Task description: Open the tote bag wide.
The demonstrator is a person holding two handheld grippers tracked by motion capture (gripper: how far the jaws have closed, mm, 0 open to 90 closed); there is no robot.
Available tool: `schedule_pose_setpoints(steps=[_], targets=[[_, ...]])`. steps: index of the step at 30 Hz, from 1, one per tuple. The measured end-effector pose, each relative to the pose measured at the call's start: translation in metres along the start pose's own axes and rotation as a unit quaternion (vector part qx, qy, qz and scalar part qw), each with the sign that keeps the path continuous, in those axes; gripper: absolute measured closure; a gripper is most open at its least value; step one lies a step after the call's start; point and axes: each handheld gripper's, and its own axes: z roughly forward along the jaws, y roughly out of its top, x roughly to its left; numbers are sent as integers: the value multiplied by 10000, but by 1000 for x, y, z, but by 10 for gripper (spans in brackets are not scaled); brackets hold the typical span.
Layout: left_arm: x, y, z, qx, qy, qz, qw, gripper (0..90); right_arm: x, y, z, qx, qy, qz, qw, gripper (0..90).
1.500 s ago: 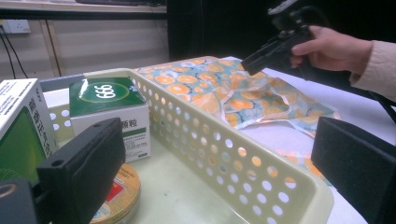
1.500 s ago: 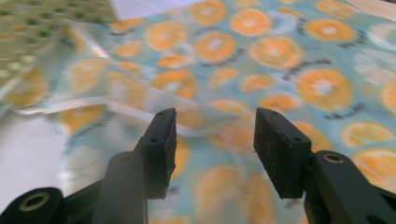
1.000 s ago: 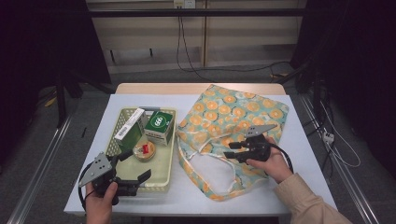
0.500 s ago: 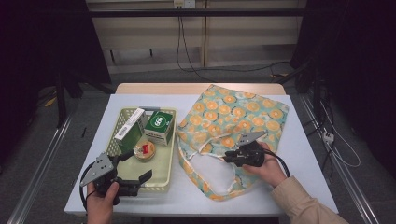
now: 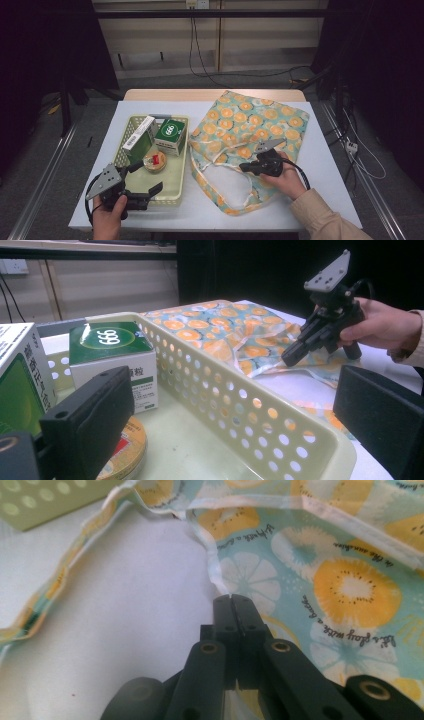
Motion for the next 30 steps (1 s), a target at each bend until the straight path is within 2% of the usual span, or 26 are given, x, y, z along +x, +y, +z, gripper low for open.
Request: schedule_pose_setpoints(steps=[4,11,14,16,18,22,25,30], targets=[[0,0,0,12,7,-4,10000,28,-4,5,-7,-182,64,128,9997,900],[0,-1,0,15,31,-22,10000,28,-17,16,-22,-501,-53,309,9983,900],[0,0,0,23,27,-6,10000,28,-28,16,-25,-584,-141,511,9969,900],[0,0,0,20,31,3,10000,28,-37,14,-26,-661,-222,748,9948,900],[0,-1,0,20,31,-29,10000,28,-46,11,-26,-685,-269,945,9928,900],[-1,-1,0,32,31,-38,10000,28,-61,5,-23,-588,-470,1104,9910,900],[0,-1,0,29,34,-46,10000,28,-69,2,-18,-440,-617,1135,9906,900],[1,-1,0,56,31,10,10000,28,-74,-2,-10,-369,-722,1167,9899,887]])
